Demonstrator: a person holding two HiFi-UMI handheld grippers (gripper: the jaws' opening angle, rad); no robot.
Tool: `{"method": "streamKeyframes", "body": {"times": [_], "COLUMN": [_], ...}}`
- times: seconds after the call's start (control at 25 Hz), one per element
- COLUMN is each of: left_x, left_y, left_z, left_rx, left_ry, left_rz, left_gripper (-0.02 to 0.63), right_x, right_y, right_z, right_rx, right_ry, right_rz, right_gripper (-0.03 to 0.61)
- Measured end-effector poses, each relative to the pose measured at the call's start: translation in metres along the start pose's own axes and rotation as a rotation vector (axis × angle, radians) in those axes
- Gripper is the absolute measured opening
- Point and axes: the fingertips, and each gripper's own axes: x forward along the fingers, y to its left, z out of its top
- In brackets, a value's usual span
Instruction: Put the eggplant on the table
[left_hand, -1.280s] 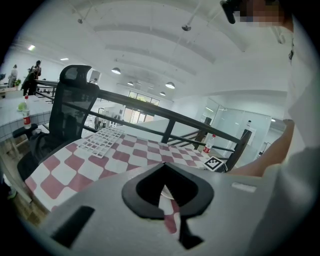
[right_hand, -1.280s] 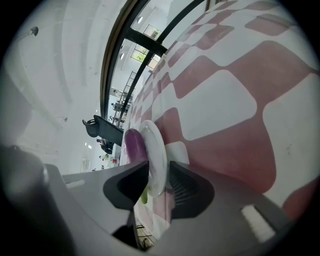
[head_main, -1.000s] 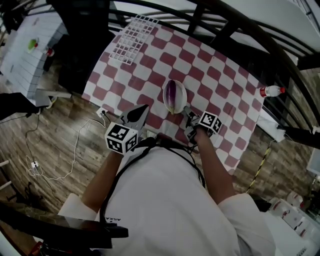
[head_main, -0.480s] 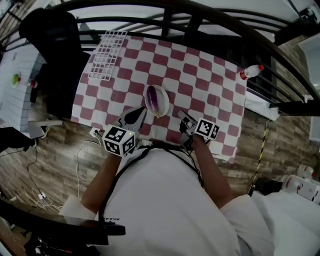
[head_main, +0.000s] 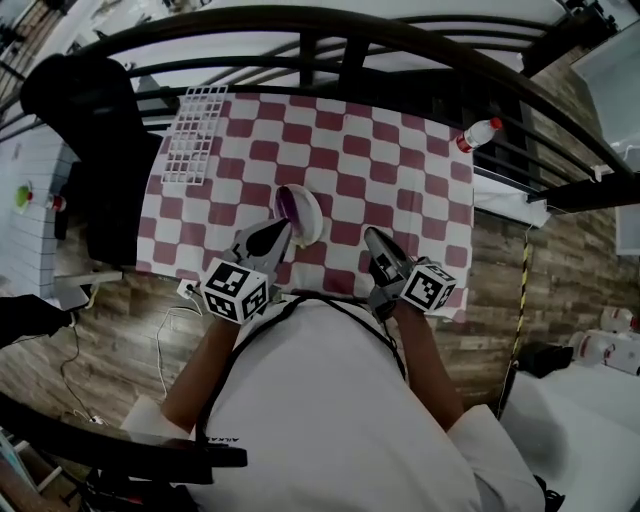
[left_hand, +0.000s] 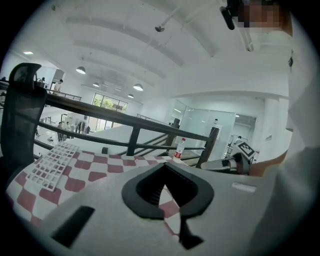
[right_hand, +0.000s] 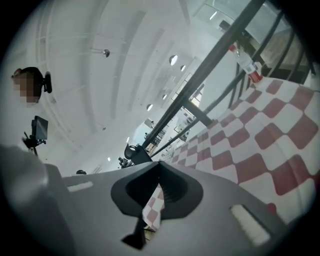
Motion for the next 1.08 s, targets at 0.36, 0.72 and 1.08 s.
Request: {"method": "streamKeyframes", "body": {"times": [0.36,0.72,1.08], "left_x": [-0.012,-0.014,-0.016], "left_y": [-0.005,-0.001,0.003], "left_z": [0.019,0.017,0.013], "left_rx": [0.012,-0.003,-0.001], "left_ry": [-0.042,-0.041,-0.037], "left_rz": [0.011,0.029,0.045], "left_gripper": [0.006,0.006,0.006], "right_x": [-0.023,-0.013,-0.004], "right_y": [0.045,0.045,0.047], "right_z": [0.027,0.024,0.017], "right_rx": [-0.247,-0.313,-0.336], "right_ry": [-0.071,-0.020,0.013], "right_rz": [0.020,-0.001,0.007], "right_gripper": [0.006,0.006,0.006]}}
